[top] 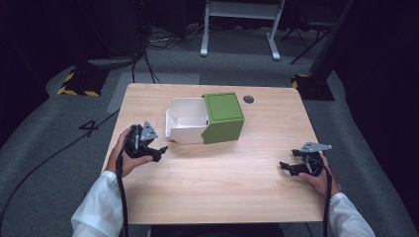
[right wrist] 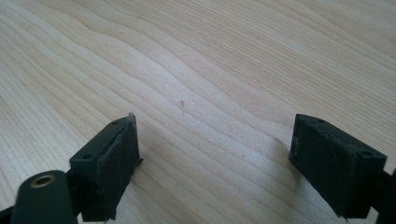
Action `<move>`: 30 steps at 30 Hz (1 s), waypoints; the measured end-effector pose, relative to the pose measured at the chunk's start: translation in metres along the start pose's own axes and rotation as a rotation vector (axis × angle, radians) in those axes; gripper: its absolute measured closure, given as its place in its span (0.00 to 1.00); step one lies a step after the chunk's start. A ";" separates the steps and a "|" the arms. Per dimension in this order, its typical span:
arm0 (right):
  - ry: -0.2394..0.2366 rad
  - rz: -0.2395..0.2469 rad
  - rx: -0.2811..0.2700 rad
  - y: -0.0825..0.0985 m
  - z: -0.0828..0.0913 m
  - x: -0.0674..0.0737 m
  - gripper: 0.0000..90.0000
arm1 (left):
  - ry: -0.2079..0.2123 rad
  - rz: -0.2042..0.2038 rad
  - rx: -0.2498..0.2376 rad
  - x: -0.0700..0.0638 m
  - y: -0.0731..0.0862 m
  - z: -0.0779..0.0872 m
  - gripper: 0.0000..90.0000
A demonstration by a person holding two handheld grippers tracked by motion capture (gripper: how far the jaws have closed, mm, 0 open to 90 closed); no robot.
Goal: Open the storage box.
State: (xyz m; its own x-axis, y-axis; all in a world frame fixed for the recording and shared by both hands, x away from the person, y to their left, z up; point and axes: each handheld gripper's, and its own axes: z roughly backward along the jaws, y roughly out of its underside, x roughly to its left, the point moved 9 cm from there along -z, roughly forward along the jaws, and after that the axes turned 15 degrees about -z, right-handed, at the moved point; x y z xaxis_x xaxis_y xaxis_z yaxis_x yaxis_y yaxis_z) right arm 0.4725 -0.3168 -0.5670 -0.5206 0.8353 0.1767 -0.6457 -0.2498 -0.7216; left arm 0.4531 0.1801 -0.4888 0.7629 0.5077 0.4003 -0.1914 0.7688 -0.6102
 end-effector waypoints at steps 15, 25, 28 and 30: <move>0.001 -0.001 -0.001 0.000 0.000 0.000 0.17 | -0.052 0.079 0.059 -0.027 0.048 0.011 0.19; 0.002 -0.001 -0.001 0.000 0.000 0.000 0.17 | -0.021 0.114 0.089 -0.047 0.079 0.011 0.19; 0.002 -0.001 -0.001 0.000 0.000 0.000 0.17 | -0.008 0.128 0.097 -0.052 0.086 0.011 0.19; 0.002 -0.001 -0.001 0.000 0.000 0.000 0.17 | -0.003 0.137 0.099 -0.055 0.089 0.010 0.19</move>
State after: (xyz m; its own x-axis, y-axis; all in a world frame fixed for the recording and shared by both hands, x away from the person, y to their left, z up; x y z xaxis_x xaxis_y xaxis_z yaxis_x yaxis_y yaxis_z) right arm 0.4724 -0.3168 -0.5670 -0.5187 0.8365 0.1767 -0.6460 -0.2481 -0.7219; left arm 0.3879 0.2247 -0.5578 0.7234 0.6117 0.3202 -0.3536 0.7266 -0.5891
